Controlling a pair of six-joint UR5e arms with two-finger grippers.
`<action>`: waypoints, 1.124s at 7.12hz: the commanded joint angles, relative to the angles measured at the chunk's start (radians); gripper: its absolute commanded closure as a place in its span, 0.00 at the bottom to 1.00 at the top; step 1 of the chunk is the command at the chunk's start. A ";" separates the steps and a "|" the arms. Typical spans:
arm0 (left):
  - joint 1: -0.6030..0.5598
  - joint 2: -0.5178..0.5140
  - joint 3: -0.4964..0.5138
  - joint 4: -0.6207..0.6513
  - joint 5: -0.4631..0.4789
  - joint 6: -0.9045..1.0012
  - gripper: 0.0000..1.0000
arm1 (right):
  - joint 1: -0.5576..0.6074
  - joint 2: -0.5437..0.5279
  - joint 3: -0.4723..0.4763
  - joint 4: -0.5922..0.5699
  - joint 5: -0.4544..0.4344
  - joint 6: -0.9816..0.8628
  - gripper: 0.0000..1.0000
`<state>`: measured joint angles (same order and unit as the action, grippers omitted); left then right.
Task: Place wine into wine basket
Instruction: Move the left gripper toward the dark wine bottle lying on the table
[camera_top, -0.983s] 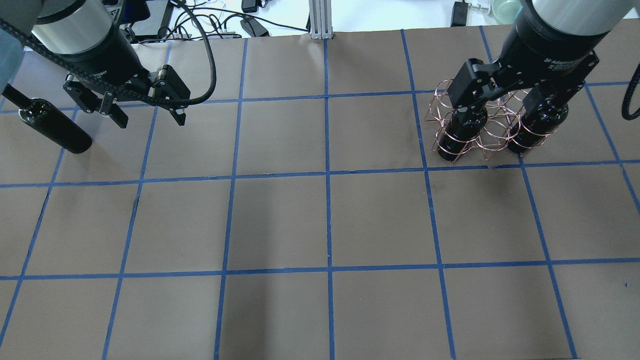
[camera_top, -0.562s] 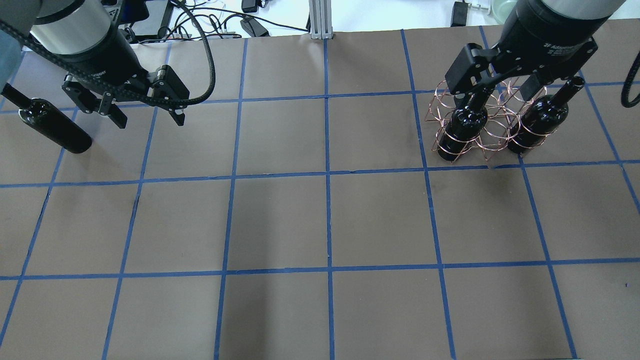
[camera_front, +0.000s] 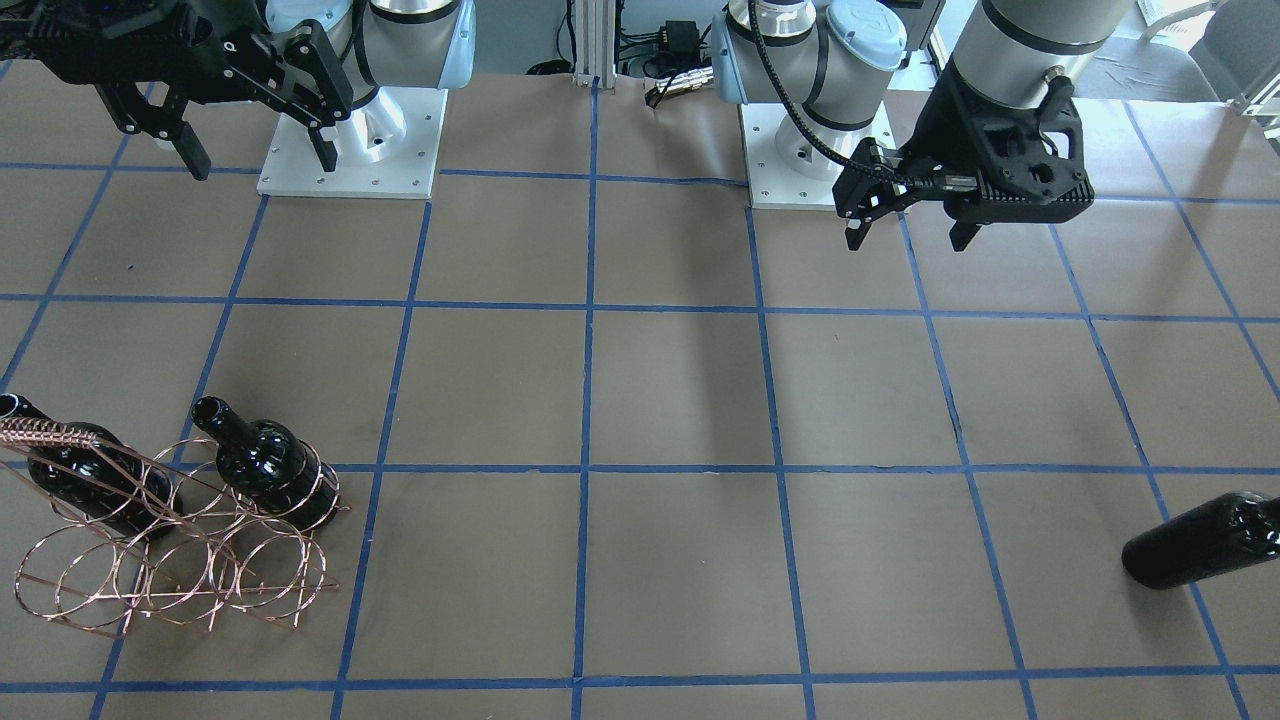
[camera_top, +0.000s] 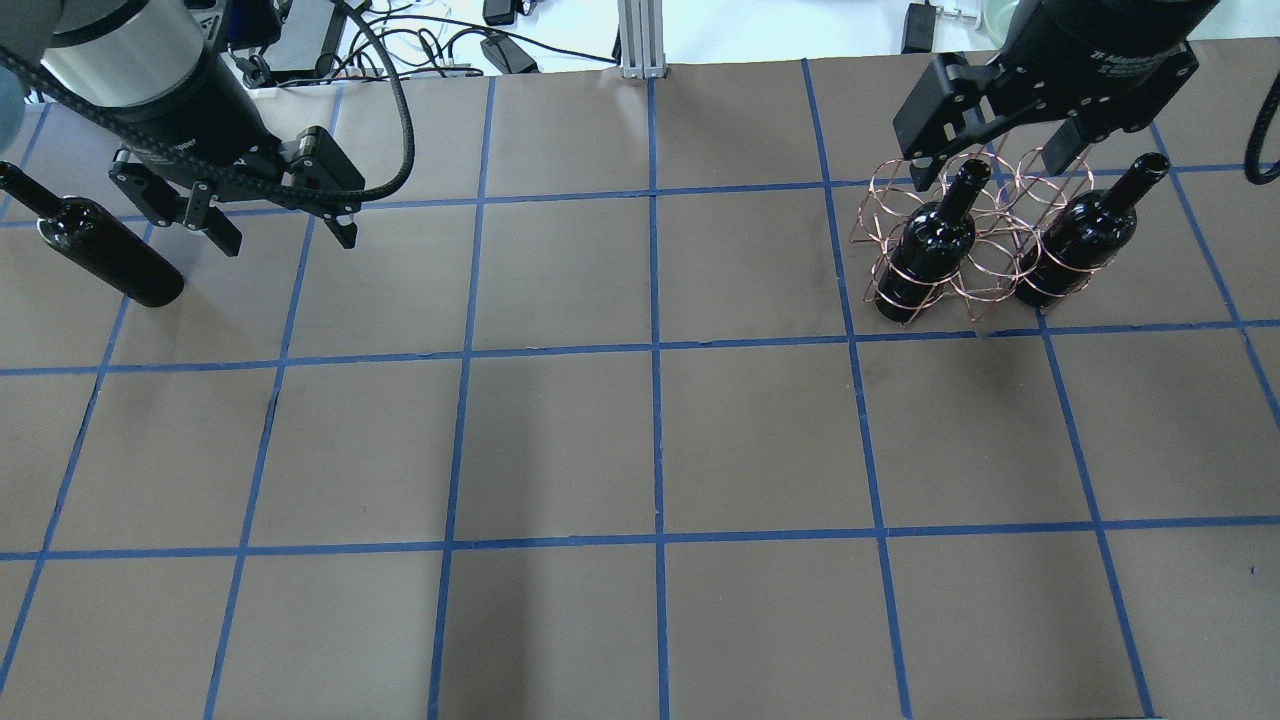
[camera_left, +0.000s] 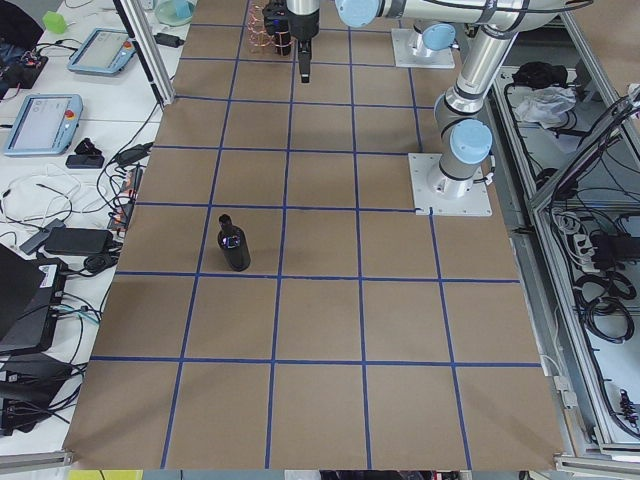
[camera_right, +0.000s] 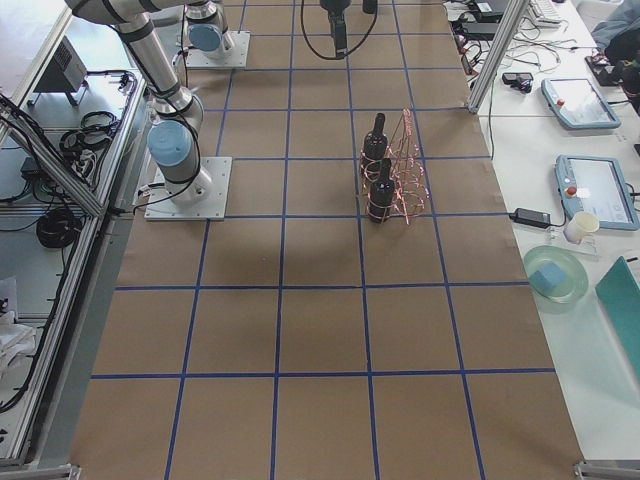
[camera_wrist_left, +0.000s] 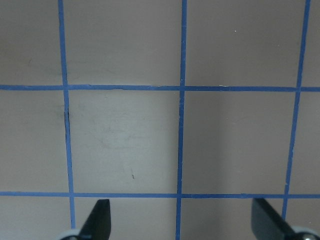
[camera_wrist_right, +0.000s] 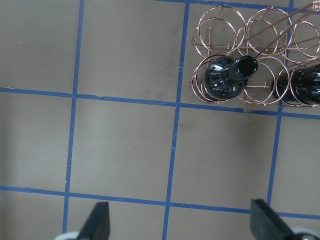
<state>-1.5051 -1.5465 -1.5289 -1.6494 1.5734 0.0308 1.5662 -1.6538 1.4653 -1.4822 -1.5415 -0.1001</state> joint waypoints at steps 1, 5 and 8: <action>0.034 -0.001 0.001 0.003 0.000 0.001 0.00 | 0.003 -0.006 0.013 -0.016 -0.002 0.010 0.00; 0.042 -0.009 0.007 0.005 0.016 0.020 0.00 | 0.003 -0.006 0.024 0.003 0.004 -0.001 0.00; 0.237 -0.041 0.061 0.000 0.059 0.204 0.00 | 0.003 -0.006 0.026 0.003 -0.014 0.003 0.00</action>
<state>-1.3584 -1.5763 -1.4820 -1.6495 1.6282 0.1400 1.5692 -1.6567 1.4907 -1.4815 -1.5467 -0.0992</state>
